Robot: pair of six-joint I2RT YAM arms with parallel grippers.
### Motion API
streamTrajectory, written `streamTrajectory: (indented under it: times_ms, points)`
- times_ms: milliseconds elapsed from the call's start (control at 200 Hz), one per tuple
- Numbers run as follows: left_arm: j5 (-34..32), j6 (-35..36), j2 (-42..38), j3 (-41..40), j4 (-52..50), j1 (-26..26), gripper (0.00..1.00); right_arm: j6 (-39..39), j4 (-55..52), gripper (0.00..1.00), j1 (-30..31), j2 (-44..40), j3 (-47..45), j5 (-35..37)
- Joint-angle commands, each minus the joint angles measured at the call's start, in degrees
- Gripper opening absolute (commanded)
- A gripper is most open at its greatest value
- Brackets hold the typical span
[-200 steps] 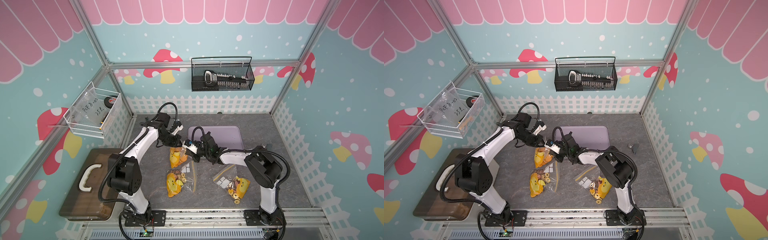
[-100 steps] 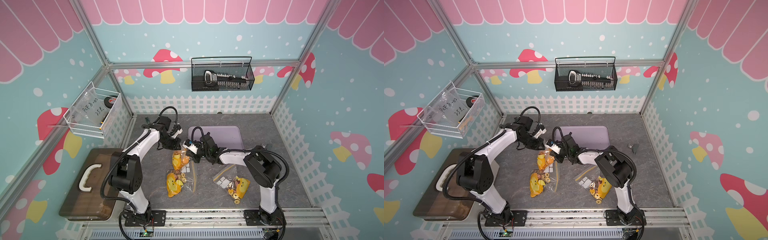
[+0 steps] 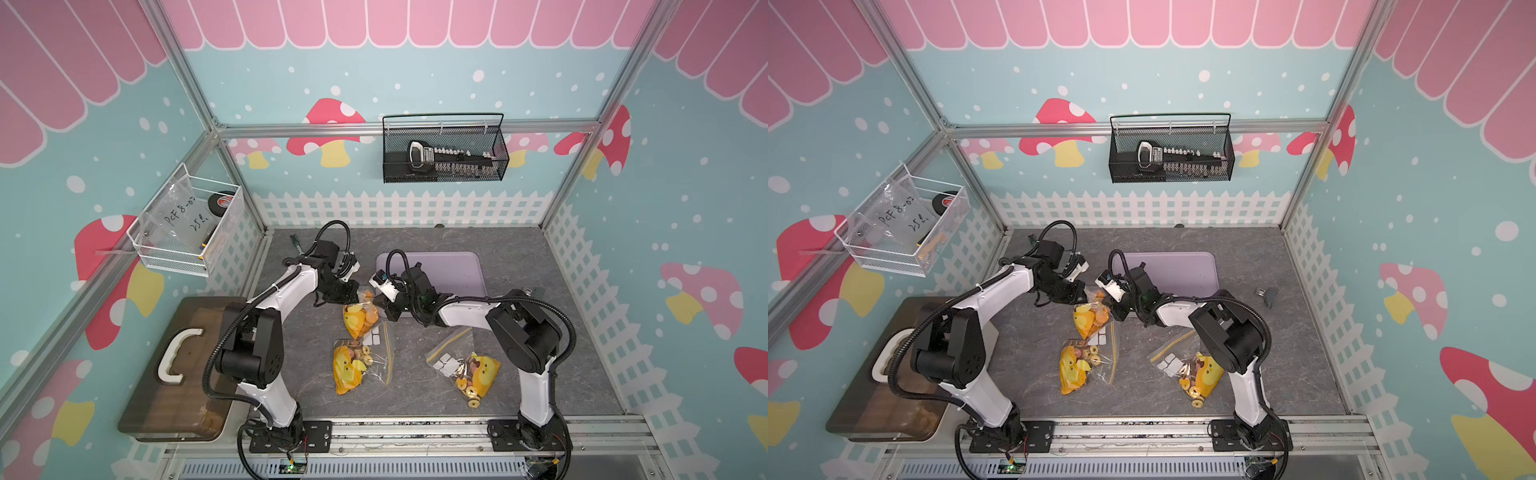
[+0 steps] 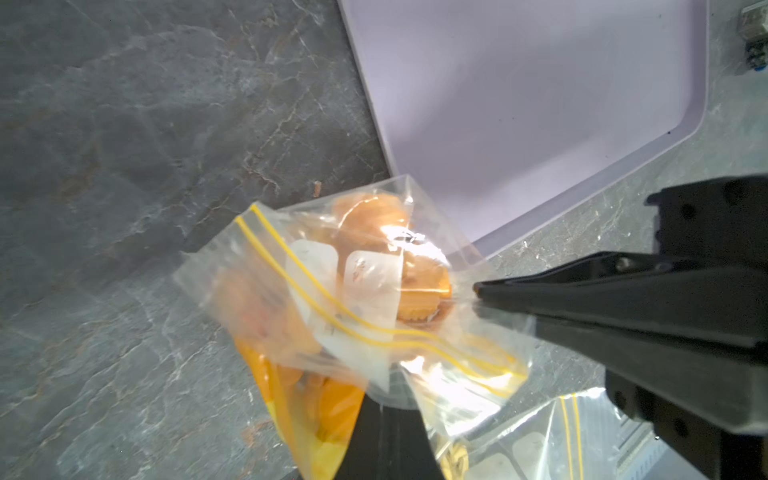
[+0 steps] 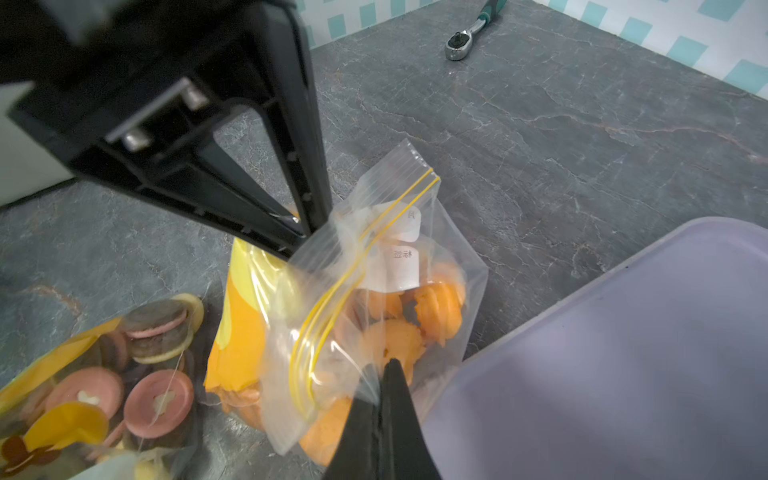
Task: Pour cookies out of the ziploc bag
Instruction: Open the ziploc bag at the center of the board.
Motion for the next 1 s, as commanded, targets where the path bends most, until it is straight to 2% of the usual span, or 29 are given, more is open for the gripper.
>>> streamTrajectory:
  times_ms: [0, 200, 375, 390, 460, 585, 650, 756, 836, 856, 996]
  points:
    - [-5.34, 0.07, -2.1, -1.49, -0.41, 2.38, 0.0, 2.58, 1.92, 0.0, -2.23, 1.02, 0.38, 4.27]
    - [-6.2, 0.04, -4.16, -2.3, 0.45, 3.28, 0.0, 3.82, 1.43, 0.0, -2.39, 1.33, 1.04, 6.18]
    - [-2.68, -0.07, -4.84, -2.66, 2.16, 3.4, 0.0, 4.21, -0.25, 0.0, -2.53, 2.3, 3.24, 1.58]
    - [-2.23, -0.09, -5.03, -2.66, 2.48, 3.44, 0.0, 4.31, -0.63, 0.03, -2.54, 2.34, 3.42, 1.11]
    - [-0.37, -0.09, -5.88, -2.36, 3.77, 3.1, 0.0, 5.97, -1.89, 0.33, -2.68, 1.89, 3.9, -0.27]
    - [1.57, 0.17, -6.65, -0.58, 4.15, 2.29, 0.0, 12.25, -3.39, 0.64, -4.79, -1.01, 3.38, -3.77]
    - [1.77, 0.31, -6.87, 0.22, 4.23, 1.67, 0.0, 14.9, -6.33, 0.73, -6.16, -2.7, 4.06, -5.89]
    - [2.99, 0.66, -7.24, 0.92, 4.2, 1.14, 0.0, 14.73, -15.45, 0.81, -6.96, -4.6, 7.31, -7.18]
    - [3.93, 1.22, -7.8, 1.03, 4.18, 0.78, 0.0, 15.1, -17.61, 0.87, -6.97, -7.01, 7.71, -7.69]
    - [3.99, 1.31, -7.97, 1.03, 4.14, 0.8, 0.0, 15.17, -18.32, 0.92, -6.99, -7.38, 7.99, -7.67]
    - [4.99, 1.63, -9.34, 0.85, 4.55, 0.48, 0.0, 16.78, -23.15, 0.99, -6.85, -8.16, 11.27, -7.59]
